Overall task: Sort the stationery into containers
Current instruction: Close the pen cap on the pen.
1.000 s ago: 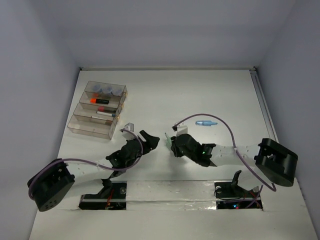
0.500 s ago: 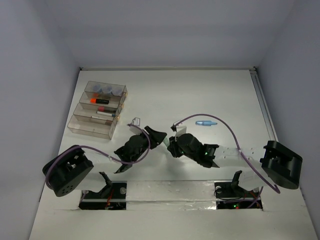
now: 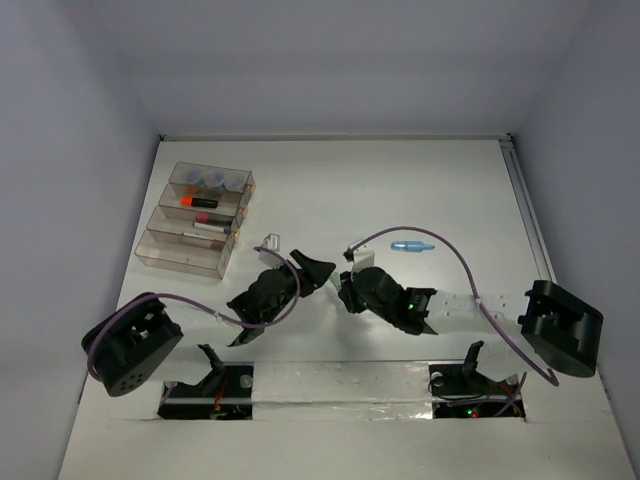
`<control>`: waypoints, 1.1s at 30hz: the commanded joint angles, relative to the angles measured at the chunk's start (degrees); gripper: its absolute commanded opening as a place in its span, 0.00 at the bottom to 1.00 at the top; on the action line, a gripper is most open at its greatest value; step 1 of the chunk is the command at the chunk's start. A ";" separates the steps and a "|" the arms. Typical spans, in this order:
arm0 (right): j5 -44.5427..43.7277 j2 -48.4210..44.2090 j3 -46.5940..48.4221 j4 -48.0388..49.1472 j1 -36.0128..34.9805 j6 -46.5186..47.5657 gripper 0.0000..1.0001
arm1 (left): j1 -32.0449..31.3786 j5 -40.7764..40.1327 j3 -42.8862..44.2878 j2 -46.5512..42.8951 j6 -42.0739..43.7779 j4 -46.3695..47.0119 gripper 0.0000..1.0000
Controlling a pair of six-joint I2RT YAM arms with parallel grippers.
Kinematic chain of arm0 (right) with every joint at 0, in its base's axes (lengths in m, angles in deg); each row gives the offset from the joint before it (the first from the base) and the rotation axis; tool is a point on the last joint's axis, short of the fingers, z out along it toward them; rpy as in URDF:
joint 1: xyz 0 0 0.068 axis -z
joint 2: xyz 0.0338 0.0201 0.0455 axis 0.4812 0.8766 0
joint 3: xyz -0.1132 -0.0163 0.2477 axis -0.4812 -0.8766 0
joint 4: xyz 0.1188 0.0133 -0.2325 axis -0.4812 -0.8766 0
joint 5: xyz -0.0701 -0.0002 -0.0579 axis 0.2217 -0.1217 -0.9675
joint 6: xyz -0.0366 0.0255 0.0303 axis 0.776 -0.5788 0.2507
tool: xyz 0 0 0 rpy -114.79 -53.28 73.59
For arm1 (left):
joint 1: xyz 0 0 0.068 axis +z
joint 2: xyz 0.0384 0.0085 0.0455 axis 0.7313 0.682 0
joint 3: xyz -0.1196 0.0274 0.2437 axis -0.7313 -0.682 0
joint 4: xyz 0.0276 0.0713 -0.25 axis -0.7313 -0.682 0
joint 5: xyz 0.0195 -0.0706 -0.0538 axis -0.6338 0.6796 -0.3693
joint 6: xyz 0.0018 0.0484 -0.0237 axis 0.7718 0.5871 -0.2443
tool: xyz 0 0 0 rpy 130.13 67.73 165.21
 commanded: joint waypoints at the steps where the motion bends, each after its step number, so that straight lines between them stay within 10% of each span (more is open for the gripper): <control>1: -4.22 0.88 2.43 -0.55 -0.67 0.13 0.13 | 0.14 -1.72 0.83 -4.09 1.49 -1.44 0.51; 18: -0.97 -3.77 1.11 2.26 -2.25 0.21 0.14 | 0.14 -0.93 2.06 0.21 1.14 2.40 0.46; 33: -0.98 -4.39 0.67 2.26 -2.78 -0.14 0.14 | -0.39 -1.11 2.50 1.26 1.05 3.99 0.00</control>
